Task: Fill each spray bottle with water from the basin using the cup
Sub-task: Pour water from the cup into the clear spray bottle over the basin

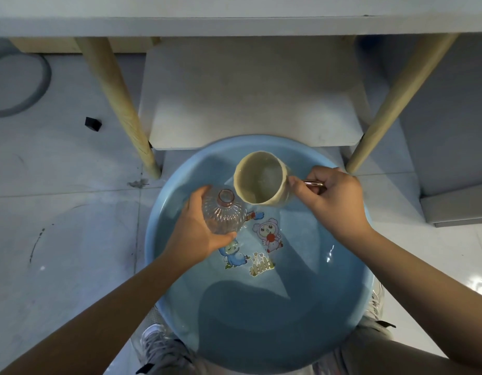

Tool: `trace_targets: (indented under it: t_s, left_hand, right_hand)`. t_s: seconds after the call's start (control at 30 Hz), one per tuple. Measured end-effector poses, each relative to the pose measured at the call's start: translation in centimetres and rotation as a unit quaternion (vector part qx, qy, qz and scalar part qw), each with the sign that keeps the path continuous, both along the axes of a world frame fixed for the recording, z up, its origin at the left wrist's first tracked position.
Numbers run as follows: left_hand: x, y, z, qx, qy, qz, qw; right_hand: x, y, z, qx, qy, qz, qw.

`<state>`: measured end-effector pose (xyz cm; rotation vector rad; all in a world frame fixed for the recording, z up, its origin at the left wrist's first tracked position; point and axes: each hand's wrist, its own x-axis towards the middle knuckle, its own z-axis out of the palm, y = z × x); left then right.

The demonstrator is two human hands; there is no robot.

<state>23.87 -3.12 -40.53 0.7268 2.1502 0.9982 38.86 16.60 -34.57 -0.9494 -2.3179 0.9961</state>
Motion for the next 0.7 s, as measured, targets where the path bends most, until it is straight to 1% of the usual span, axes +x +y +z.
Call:
trace_targets:
  t_s: [0.2,0.33,0.43,0.7]
  left_hand:
    - [0.2,0.4,0.2,-0.004,-0.001,0.004,1.0]
    - [0.4,0.5,0.2,-0.002,0.001,0.003,1.0]
    - [0.4,0.5,0.1,0.0,0.005,0.0,1.0]
    - [0.5,0.6,-0.1,0.001,0.006,-0.003,1.0]
  right_hand:
    - [-0.9,-0.3,0.7,0.12,0.035,0.035,0.991]
    - [-1.1,-0.4,0.6,0.191,0.049,0.038,0.98]
    - [-1.1,-0.4,0.5,0.223,0.058,0.046,0.972]
    - [-1.1,0.0,0.4,0.269,0.067,0.056,0.959]
